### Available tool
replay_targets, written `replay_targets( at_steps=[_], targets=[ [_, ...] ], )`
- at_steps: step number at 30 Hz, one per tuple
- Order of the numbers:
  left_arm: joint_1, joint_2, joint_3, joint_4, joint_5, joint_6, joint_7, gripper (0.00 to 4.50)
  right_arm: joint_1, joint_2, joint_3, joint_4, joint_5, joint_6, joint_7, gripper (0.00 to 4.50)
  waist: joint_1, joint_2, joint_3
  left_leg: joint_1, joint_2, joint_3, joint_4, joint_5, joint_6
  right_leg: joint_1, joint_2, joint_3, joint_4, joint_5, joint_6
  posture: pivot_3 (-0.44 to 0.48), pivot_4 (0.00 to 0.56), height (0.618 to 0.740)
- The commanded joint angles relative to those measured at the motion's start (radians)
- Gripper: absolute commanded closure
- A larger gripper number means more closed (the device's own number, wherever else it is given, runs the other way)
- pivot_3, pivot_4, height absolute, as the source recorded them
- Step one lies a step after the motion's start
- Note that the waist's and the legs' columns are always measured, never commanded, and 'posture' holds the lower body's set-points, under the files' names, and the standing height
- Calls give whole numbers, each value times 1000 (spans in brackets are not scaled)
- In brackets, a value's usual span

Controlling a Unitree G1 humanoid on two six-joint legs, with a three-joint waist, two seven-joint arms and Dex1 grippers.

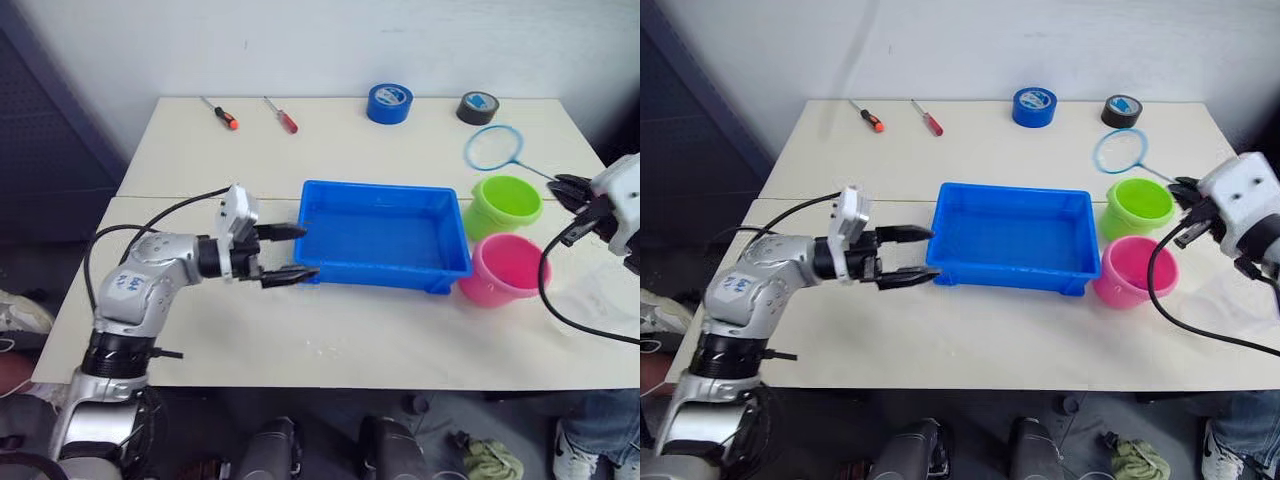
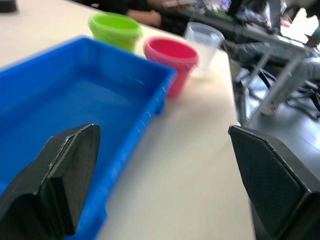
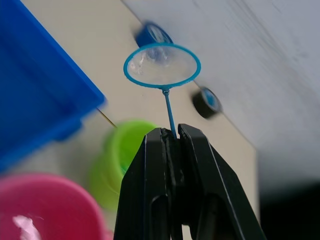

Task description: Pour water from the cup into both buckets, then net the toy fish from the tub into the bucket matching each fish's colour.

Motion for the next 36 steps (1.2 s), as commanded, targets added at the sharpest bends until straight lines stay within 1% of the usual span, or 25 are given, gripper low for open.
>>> replay_targets(
  at_steps=[1, 2, 4, 7, 8, 11, 13, 15, 17, 18, 19, 21, 22, 23, 24, 25, 26, 28, 29, 31, 33, 36],
  targets=[
    [62, 93, -26, -86, -3, -17, -108, 24, 100, 18, -64, -244, 338, 222, 104, 4500, 3, -1, 0, 0, 0, -1, 0, 0, 0, 1, -1, 0, 0, 0, 0, 0, 150, 740],
    [80, 119, -31, -95, 8, -30, -126, 24, 130, 19, -51, -281, 361, 240, 125, 4500, 6, -1, 0, 0, 0, -3, 0, -1, 0, 2, -1, 2, -1, 0, 0, 0, 150, 740],
    [127, 177, -39, -106, 42, -71, -161, 24, 190, 23, 25, -337, 330, 229, 174, 4500, 5, -1, 0, -1, -1, -3, 1, -2, 1, 2, -3, 2, -2, 0, 0, 0, 150, 740],
    [186, 234, -48, -100, 101, -149, -183, 24, 217, 43, 137, -355, 269, 193, 219, 4500, 2, -1, 0, -1, -2, 0, 0, -3, 3, 2, -3, 5, -7, 0, -1, 0, 150, 740],
    [206, 247, -52, -93, 130, -187, -180, 24, 220, 54, 228, -341, 174, 130, 240, 4500, 1, -1, 0, -1, -2, 1, 0, -3, 3, 2, -3, 6, -7, 0, -1, 0, 150, 740],
    [229, 248, -48, -81, 159, -228, -161, 24, 211, 85, 404, -283, -39, -16, 257, 4500, 0, -1, 0, -1, -2, 3, 0, -4, 3, 0, -3, 7, -7, 0, -1, 0, 150, 740],
    [230, 235, -38, -83, 155, -222, -143, 24, 195, 110, 490, -217, -168, -122, 255, 4500, 1, -1, 0, -1, -2, 3, 0, -4, 3, -1, -3, 7, -7, 0, -1, 0, 150, 740],
    [230, 227, -31, -86, 150, -215, -129, 24, 186, 124, 538, -170, -237, -187, 264, 4500, 2, -1, 0, -1, -2, 3, 0, -4, 3, -1, -3, 6, -5, 0, -1, 0, 150, 740],
    [231, 217, -19, -91, 133, -199, -116, 0, 189, 135, 542, -148, -261, -201, 254, 3674, 1, -1, 0, -1, -2, 5, 1, -3, 3, -1, -2, 1, -4, 0, 0, 0, 150, 740],
    [231, 213, -13, -92, 125, -190, -111, 0, 191, 138, 539, -141, -269, -205, 250, 3464, 1, -1, 0, -1, -2, 5, 1, -3, 3, -1, -2, 1, -3, 0, 0, 0, 150, 740],
    [229, 205, -6, -91, 112, -178, -104, 0, 195, 138, 532, -138, -276, -208, 245, 3117, 1, -1, 0, -1, -2, 5, 1, -3, 3, -1, -2, 0, -3, 0, 0, 0, 150, 740],
    [204, 171, 30, -76, 46, -109, -78, 0, 225, 129, 445, -161, -244, -168, 212, 2246, 3, -1, 0, -1, -2, 5, 1, -3, 3, -1, -2, 0, -2, 0, 0, 0, 150, 740],
    [191, 156, 45, -70, 20, -79, -68, 0, 247, 120, 398, -176, -223, -149, 204, 1659, 4, -1, 0, -1, -2, 4, 2, -3, 3, -1, -2, 0, -1, 0, 0, 0, 150, 740],
    [183, 148, 54, -68, 5, -60, -61, 0, 263, 115, 368, -186, -210, -139, 201, 1269, 7, -1, 0, -1, -2, 3, 2, -3, 3, -1, -3, 0, -1, 0, 0, 0, 150, 740],
    [166, 134, 71, -58, -19, -30, -46, 0, 296, 108, 304, -207, -183, -107, 195, 784, 6, -2, -1, -1, -2, 3, 2, -3, 3, -1, -3, 0, -1, 0, 0, 0, 150, 740],
    [149, 121, 88, -47, -39, -6, -29, 0, 335, 104, 230, -230, -151, -77, 194, 138, 6, -2, -1, -1, -2, 3, 2, -3, 3, 0, -2, 0, -1, 0, 0, 0, 150, 740],
    [123, 107, 113, -24, -63, 19, -10, 0, 388, 106, 113, -259, -104, -23, 188, 13, 5, -2, -1, 0, -2, 3, 2, -3, 3, 0, -2, 0, -1, 0, 0, 0, 150, 740],
    [66, 83, 159, 43, -91, 55, 35, 0, 480, 126, -112, -296, -37, 71, 179, 13, 16, -1, 0, 0, -2, 2, 2, -3, 3, 0, -2, 0, -1, 0, 0, 0, 150, 740],
    [46, 74, 173, 65, -96, 69, 53, 0, 510, 131, -183, -303, -17, 100, 175, 13, 20, -1, 0, -1, -2, 2, 2, -3, 3, 0, -2, 0, -1, 0, 0, 0, 150, 740],
    [9, 71, 174, 150, -53, 18, 64, 0, 580, 178, -364, -278, -27, 168, 111, 13, 25, -2, -1, 0, -2, 2, 2, -3, 3, 0, -2, 0, 0, 0, 1, 0, 150, 740],
    [-6, 72, 159, 199, -12, -27, 66, 0, 633, 221, -482, -261, -33, 208, 57, 13, 27, -4, -2, 1, -2, 3, 2, -4, 3, 0, -2, 0, 0, 0, 1, 0, 150, 740],
    [-22, 72, 136, 237, 19, -68, 54, 0, 687, 281, -557, -274, -13, 223, 35, 13, 27, -4, -2, 2, -2, 5, -1, -4, 2, 0, -2, 0, -1, 0, 1, 0, 150, 740]
  ],
)
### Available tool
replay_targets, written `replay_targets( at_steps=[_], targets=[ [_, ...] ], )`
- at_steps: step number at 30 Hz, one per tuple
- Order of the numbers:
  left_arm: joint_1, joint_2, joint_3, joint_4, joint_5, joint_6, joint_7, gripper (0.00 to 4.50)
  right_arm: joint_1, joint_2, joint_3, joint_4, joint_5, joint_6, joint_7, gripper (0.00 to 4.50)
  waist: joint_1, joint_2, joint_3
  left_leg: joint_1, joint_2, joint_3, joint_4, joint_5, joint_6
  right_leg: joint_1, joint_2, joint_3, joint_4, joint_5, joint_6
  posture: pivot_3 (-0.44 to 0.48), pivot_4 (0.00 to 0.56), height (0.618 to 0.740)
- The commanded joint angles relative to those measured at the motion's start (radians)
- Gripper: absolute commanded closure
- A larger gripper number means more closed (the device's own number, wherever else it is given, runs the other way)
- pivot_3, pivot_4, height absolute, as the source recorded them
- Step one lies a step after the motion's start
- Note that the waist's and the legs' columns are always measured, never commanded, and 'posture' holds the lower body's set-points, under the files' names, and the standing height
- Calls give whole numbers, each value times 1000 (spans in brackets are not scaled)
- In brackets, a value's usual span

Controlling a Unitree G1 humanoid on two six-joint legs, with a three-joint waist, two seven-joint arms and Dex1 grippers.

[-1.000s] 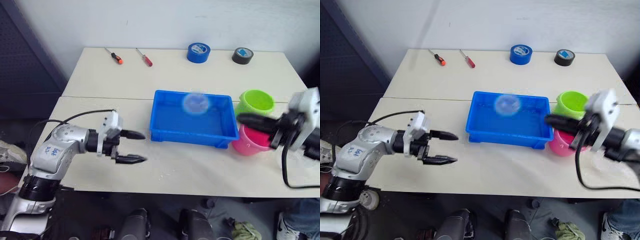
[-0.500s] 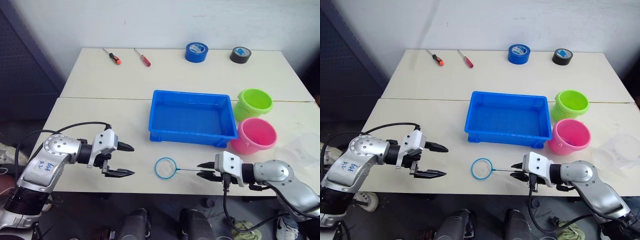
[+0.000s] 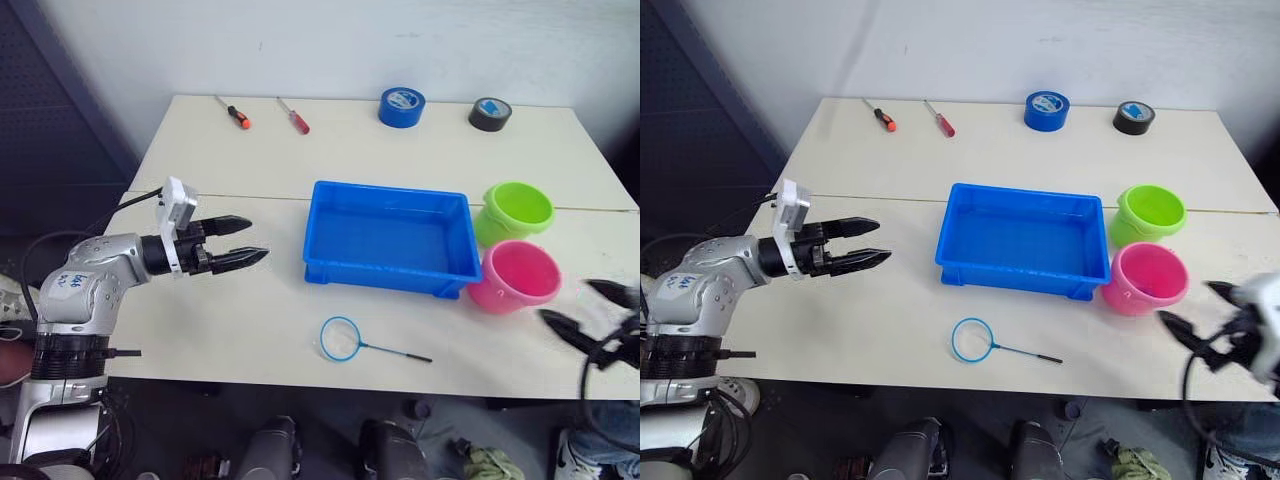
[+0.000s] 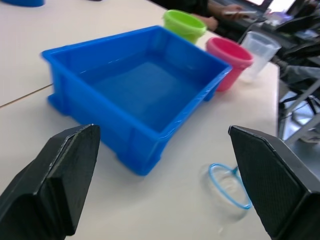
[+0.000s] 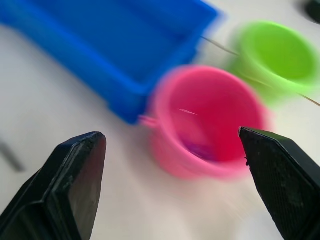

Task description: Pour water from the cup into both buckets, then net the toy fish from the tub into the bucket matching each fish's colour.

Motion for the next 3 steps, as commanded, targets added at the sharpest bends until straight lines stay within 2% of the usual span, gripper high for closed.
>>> replay_targets(
  at_steps=[1, 3],
  targets=[
    [-33, 2, -18, 54, 49, -75, -19, 0, 72, 81, -142, -23, 29, 26, -50, 13, -2, 0, 0, 0, 0, 0, -1, 0, 0, 0, 0, 0, -2, 0, 0, 0, 150, 740],
    [-48, -2, -23, 70, 49, -94, -46, 0, 91, 96, -154, -12, 26, 15, -55, 13, -3, 0, 0, 0, 0, 1, -1, 0, 0, 0, 0, 1, -2, 0, 0, 0, 150, 740]
  ],
)
